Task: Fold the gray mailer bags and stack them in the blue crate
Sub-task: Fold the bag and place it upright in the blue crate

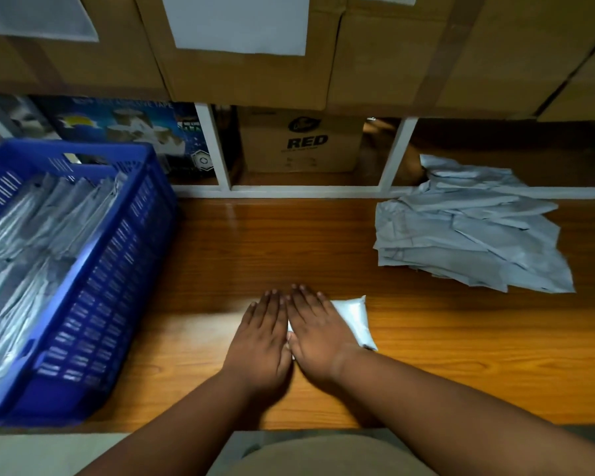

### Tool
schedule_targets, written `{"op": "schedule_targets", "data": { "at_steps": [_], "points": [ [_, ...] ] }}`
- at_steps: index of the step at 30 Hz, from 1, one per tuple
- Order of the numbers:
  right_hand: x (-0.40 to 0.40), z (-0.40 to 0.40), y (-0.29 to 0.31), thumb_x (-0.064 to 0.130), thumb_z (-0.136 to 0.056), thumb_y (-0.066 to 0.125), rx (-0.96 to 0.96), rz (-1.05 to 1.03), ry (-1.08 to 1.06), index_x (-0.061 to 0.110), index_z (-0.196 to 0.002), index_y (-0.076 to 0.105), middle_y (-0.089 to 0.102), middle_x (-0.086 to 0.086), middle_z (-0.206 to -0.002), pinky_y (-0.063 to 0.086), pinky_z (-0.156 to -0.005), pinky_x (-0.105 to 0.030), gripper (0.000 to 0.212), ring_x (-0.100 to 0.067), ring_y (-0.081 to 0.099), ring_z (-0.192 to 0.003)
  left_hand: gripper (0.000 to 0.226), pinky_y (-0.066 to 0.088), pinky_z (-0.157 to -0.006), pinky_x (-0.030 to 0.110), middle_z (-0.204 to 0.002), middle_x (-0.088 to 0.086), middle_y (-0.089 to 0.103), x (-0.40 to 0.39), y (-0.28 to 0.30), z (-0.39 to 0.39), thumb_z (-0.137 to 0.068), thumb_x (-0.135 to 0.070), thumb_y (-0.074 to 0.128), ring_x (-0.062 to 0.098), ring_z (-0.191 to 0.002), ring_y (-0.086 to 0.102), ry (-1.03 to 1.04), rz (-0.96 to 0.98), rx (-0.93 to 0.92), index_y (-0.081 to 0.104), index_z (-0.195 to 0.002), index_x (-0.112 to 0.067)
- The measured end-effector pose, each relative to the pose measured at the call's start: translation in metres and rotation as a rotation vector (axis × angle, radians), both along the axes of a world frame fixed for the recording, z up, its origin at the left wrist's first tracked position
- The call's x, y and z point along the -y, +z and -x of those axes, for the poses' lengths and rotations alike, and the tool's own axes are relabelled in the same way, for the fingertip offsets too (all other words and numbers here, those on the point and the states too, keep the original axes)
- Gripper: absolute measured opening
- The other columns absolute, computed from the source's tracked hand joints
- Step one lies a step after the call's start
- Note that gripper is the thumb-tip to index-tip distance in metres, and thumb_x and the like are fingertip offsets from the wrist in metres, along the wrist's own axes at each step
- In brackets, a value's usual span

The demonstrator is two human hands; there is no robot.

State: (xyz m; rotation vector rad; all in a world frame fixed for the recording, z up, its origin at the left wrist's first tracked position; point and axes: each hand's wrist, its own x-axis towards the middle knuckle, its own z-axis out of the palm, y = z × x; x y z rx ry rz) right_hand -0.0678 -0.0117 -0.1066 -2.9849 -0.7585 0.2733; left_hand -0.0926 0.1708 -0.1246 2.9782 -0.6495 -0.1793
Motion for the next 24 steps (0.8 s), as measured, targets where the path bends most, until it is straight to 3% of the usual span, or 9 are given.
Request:
{"op": "schedule_targets", "data": {
  "at_steps": [6, 8, 11, 15, 20, 24],
  "points": [
    [0.019, -0.002, 0.005, 0.052, -0.102, 0.033, 0.085, -0.033, 0.028, 0.010, -0.166, 0.034, 0.022, -0.015, -0.176, 0.010, -0.132, -0.053, 0.076, -0.030, 0.014, -0.164, 0.080, 0.018, -0.130, 0.055, -0.170, 0.022, 0.029, 0.010, 0.019, -0.009, -0.097, -0.046, 0.039, 0.039, -0.160, 0.024, 0.023, -0.023, -0.028, 0.031, -0.165, -0.005],
    [0.029, 0.000, 0.010, 0.049, -0.103, 0.038, 0.116, -0.016, 0.018, 0.011, -0.167, 0.031, 0.018, -0.013, -0.177, 0.008, -0.133, -0.053, 0.074, -0.029, 0.010, -0.165, 0.080, 0.017, -0.131, 0.053, -0.172, 0.020, 0.026, 0.023, 0.024, -0.012, -0.098, -0.045, 0.041, 0.036, -0.161, 0.022, 0.003, 0.015, 0.016, 0.028, -0.166, -0.006],
    [0.041, 0.001, 0.018, 0.046, -0.106, 0.034, 0.079, -0.026, -0.030, 0.012, -0.170, 0.017, 0.007, -0.010, -0.179, -0.001, -0.133, -0.052, 0.075, -0.026, 0.000, -0.165, 0.078, 0.005, -0.133, 0.046, -0.177, 0.011, 0.007, 0.038, 0.019, -0.021, -0.105, -0.051, 0.027, 0.029, -0.165, 0.006, -0.036, 0.099, -0.009, 0.014, -0.170, -0.011],
    [0.059, 0.009, 0.010, 0.043, -0.106, 0.031, 0.005, -0.022, -0.059, 0.014, -0.171, 0.012, 0.008, -0.009, -0.179, 0.001, -0.133, -0.054, 0.074, -0.026, 0.000, -0.165, 0.073, 0.009, -0.130, 0.047, -0.174, 0.015, 0.021, 0.054, 0.004, -0.016, -0.108, -0.051, 0.024, 0.033, -0.161, 0.022, -0.102, 0.116, 0.044, 0.025, -0.167, -0.006],
    [0.060, 0.009, 0.005, 0.046, -0.105, 0.028, 0.031, -0.032, -0.067, 0.015, -0.171, 0.008, 0.009, -0.008, -0.179, 0.000, -0.132, -0.053, 0.075, -0.026, 0.001, -0.165, 0.075, 0.012, -0.132, 0.050, -0.176, 0.015, 0.012, 0.058, 0.006, -0.011, -0.109, -0.053, 0.013, 0.029, -0.164, 0.007, -0.051, 0.057, 0.051, 0.015, -0.169, -0.008],
    [0.061, 0.009, 0.000, 0.047, -0.106, 0.029, 0.026, -0.066, -0.091, 0.019, -0.172, 0.009, 0.008, -0.006, -0.179, -0.002, -0.132, -0.053, 0.074, -0.026, 0.000, -0.165, 0.078, 0.016, -0.131, 0.052, -0.175, 0.017, 0.014, 0.060, 0.007, -0.011, -0.109, -0.055, 0.008, 0.030, -0.164, 0.009, -0.051, 0.047, 0.038, 0.016, -0.168, -0.005]
  ]
}}
